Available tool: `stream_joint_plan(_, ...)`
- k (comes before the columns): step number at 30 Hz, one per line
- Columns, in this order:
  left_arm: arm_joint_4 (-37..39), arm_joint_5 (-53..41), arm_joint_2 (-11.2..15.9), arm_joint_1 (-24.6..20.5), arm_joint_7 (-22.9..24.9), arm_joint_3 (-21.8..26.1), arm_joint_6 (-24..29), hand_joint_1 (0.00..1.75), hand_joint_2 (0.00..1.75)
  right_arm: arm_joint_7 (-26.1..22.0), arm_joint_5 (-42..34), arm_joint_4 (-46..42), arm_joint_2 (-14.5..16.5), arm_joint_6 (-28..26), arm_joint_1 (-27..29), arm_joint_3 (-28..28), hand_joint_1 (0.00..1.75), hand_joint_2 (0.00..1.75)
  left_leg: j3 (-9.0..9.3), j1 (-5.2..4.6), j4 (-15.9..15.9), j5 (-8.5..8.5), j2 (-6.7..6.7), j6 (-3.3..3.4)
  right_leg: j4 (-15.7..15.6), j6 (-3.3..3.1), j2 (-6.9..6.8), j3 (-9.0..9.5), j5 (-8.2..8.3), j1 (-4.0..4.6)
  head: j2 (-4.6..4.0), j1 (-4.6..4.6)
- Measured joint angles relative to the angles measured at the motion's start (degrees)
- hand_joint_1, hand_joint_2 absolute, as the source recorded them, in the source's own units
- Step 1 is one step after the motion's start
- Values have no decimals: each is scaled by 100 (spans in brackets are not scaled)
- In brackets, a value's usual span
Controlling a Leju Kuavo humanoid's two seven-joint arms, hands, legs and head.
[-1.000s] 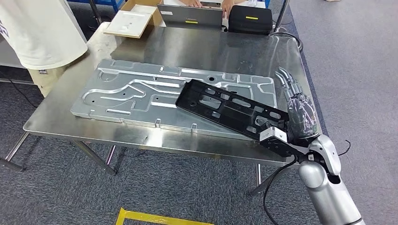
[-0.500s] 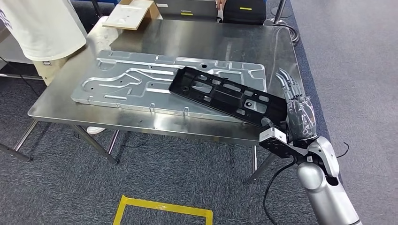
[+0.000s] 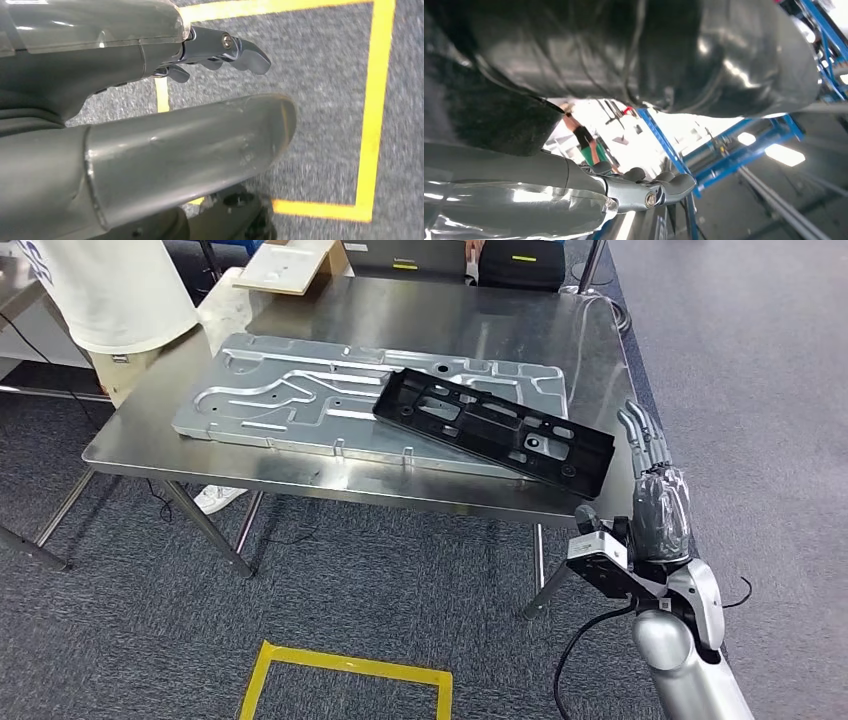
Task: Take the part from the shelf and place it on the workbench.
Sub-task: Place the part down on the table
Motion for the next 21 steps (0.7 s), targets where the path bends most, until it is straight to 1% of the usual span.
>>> stream_joint_plan(1, 0, -1, -15, -10, -11, 0, 6, 0, 0, -54, 33, -44, 29, -56, 32, -17, 0, 0, -17, -8, 20, 0, 0, -26, -247, -34, 0, 144, 33, 16, 0, 0)
stream_joint_plan(2, 0, -3, -27, -18, -19, 0, 10, 0, 0, -103, 74, -85, 56, -105, 64, -34, 0, 0, -31, -14, 32, 2, 0, -54, -354, -68, 2, 194, 24, 34, 1, -1)
stream_joint_plan(3, 0, -4, -37, -26, -26, 0, 14, 0, 0, -139, 117, -121, 83, -143, 96, -46, 0, 0, -40, -18, 34, 10, 0, -87, -356, -99, 5, 186, 38, 51, 1, -1)
stream_joint_plan(4, 0, -4, -44, -31, -32, 0, 18, 0, 0, -160, 149, -158, 105, -167, 122, -55, 0, 0, -46, -20, 34, 13, 1, -119, -367, -136, 8, 179, 55, 41, 0, -1)
stream_joint_plan(5, 0, -5, -49, -35, -37, 0, 23, 0, 0, -174, 171, -192, 127, -180, 140, -61, 0, 0, -61, -15, 61, -14, -5, -151, -388, -171, 6, 176, 76, 30, 1, -1)
stream_joint_plan(6, 0, -5, -54, -38, -42, 0, 31, 0, 0, -178, 184, -225, 147, -185, 150, -62, 0, 0, -105, -12, 158, -93, -11, -184, -410, -212, 3, 171, 99, 16, 1, -1)
stream_joint_plan(7, 0, -5, -57, -42, -45, 0, 40, 0, 0, -179, 182, -254, 168, -185, 159, -62, 0, 0, -202, -6, 372, -242, -19, -214, -429, -249, 1, 163, 121, 2, 1, -1)
stream_joint_plan(8, 0, -5, -62, -44, -47, 0, 50, 0, 0, -179, 165, -278, 190, -180, 171, -62, 0, 0, -351, 8, 705, -443, -26, -238, -432, -274, 3, 145, 134, 4, 2, -2)
stream_joint_plan(9, 0, -5, -66, -44, -48, 0, 57, 0, 0, -178, 137, -294, 208, -169, 188, -62, 0, 0, -531, 14, 1110, -652, -26, -257, -427, -291, 13, 121, 145, 8, 2, -2)
stream_joint_plan(10, 0, -5, -69, -41, -49, 0, 61, 0, 0, -178, 100, -303, 224, -156, 211, -62, 0, 0, -692, 20, 1478, -803, -26, -270, -418, -295, 32, 95, 154, 12, 2, -2)
stream_joint_plan(11, 0, -5, -71, -37, -49, 0, 64, 0, 0, -177, 67, -310, 237, -145, 232, -62, 0, 0, -777, 22, 1688, -851, -26, -277, -404, -294, 60, 71, 163, 14, 1, -2)
stream_joint_plan(12, 0, -5, -71, -32, -49, 0, 65, 0, 0, -177, 43, -314, 246, -137, 247, -62, 0, 0, -751, 23, 1675, -782, -29, -276, -387, -289, 94, 52, 169, 13, 1, -2)
stream_joint_plan(13, 0, -5, -71, -29, -50, 0, 66, 0, 0, -177, 29, -320, 256, -136, 256, -62, 0, 0, -610, 26, 1429, -615, -46, -265, -369, -283, 136, 40, 173, 13, 0, -2)
stream_joint_plan(14, 0, -5, -70, -28, -51, 0, 66, 0, 0, -177, 23, -325, 266, -137, 259, -62, 0, 0, -389, 30, 1020, -409, -115, -245, -352, -275, 180, 32, 177, 12, 0, -2)
stream_joint_plan(15, 0, -5, -70, -29, -52, 0, 66, 0, 0, -177, 19, -330, 273, -136, 260, -62, 0, 0, -179, 33, 620, -263, -228, -222, -335, -260, 224, 21, 183, 20, 1, -2)
stream_joint_plan(16, 0, -5, -70, -30, -55, 0, 67, 0, 0, -178, 8, -334, 279, -131, 259, -62, 0, 0, -29, 37, 311, -171, -323, -203, -320, -235, 274, 4, 195, 26, 1, -3)
stream_joint_plan(17, 0, -4, -71, -28, -58, 0, 67, 0, 0, -178, -10, -339, 285, -122, 260, -62, 0, 0, 46, 35, 136, -140, -392, -185, -314, -203, 322, -17, 213, 26, 1, -2)
stream_joint_plan(18, 0, -4, -72, -26, -60, 0, 67, 0, 0, -179, -31, -342, 291, -112, 262, -62, 0, 0, 54, 28, 94, -153, -396, -170, -317, -163, 375, -38, 236, 24, 0, -2)
stream_joint_plan(19, 0, -3, -75, -24, -62, 0, 67, 0, 0, -179, -52, -346, 296, -102, 265, -66, 0, 0, 55, 28, 75, -133, -342, -148, -328, -119, 432, -54, 265, 19, -1, -2)
stream_joint_plan(20, 0, -3, -81, -27, -63, 0, 67, 0, 0, -179, -67, -352, 299, -95, 272, -73, 0, 0, 62, 35, 51, -103, -279, -109, -324, -87, 443, -67, 271, 9, -1, -1)
stream_joint_plan(21, 0, -3, -86, -31, -66, 0, 66, 0, 0, -180, -77, -357, 302, -90, 274, -84, 0, 0, 69, 46, 23, -69, -218, -64, -267, -59, 393, -102, 223, 9, 0, 0)
